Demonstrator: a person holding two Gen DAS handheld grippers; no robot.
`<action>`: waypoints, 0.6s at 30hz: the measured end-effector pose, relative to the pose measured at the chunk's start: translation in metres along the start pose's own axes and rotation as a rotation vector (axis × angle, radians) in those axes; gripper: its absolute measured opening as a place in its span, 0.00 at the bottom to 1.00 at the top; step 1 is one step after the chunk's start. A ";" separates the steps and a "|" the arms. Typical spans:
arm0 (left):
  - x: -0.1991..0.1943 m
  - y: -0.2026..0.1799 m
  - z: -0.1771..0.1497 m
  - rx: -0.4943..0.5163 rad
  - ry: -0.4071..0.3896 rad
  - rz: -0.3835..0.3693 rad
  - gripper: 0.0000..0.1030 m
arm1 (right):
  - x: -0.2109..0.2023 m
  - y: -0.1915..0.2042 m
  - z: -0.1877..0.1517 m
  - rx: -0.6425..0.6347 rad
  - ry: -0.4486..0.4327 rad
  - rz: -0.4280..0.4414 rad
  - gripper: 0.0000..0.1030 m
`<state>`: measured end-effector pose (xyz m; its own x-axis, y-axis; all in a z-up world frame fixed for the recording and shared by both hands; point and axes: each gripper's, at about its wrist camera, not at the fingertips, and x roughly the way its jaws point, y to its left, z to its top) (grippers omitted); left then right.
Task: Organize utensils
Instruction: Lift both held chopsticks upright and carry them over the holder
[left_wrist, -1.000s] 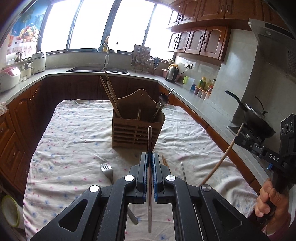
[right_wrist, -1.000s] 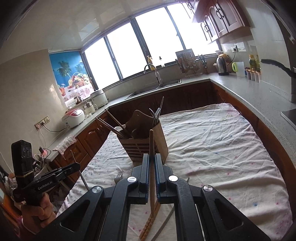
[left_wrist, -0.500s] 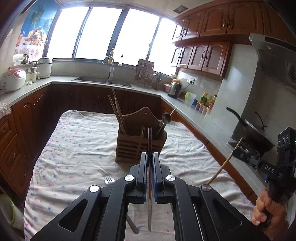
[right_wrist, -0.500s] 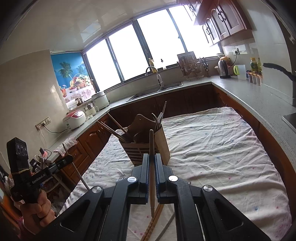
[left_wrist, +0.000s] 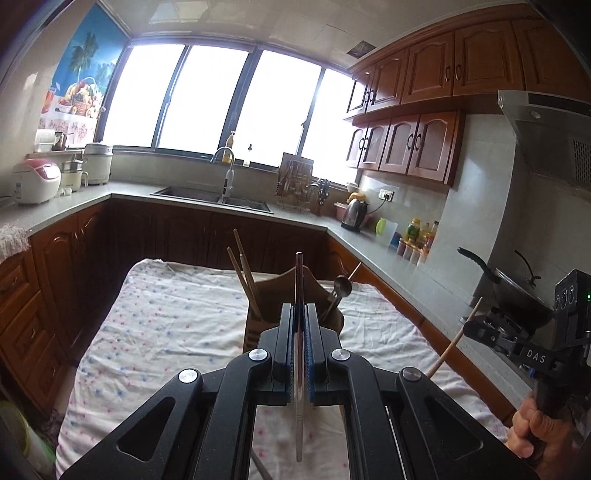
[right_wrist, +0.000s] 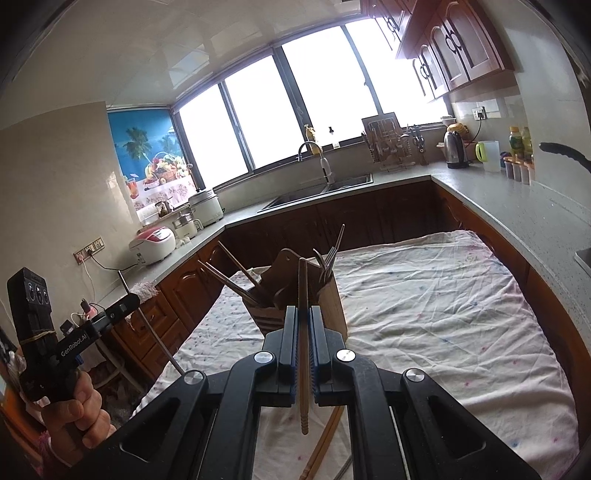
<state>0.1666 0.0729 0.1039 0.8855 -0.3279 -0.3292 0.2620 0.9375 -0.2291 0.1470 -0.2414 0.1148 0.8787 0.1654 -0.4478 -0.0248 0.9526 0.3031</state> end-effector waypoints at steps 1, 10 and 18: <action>0.002 0.000 0.001 0.003 -0.007 0.001 0.03 | 0.002 0.000 0.003 0.000 -0.002 0.003 0.05; 0.030 0.006 0.023 0.005 -0.068 0.000 0.03 | 0.022 0.008 0.041 -0.020 -0.059 0.009 0.05; 0.070 0.010 0.049 0.020 -0.154 0.012 0.03 | 0.049 0.016 0.086 -0.040 -0.139 0.025 0.05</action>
<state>0.2505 0.0651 0.1236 0.9366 -0.2963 -0.1872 0.2572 0.9439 -0.2072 0.2303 -0.2396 0.1701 0.9350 0.1547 -0.3191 -0.0639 0.9586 0.2774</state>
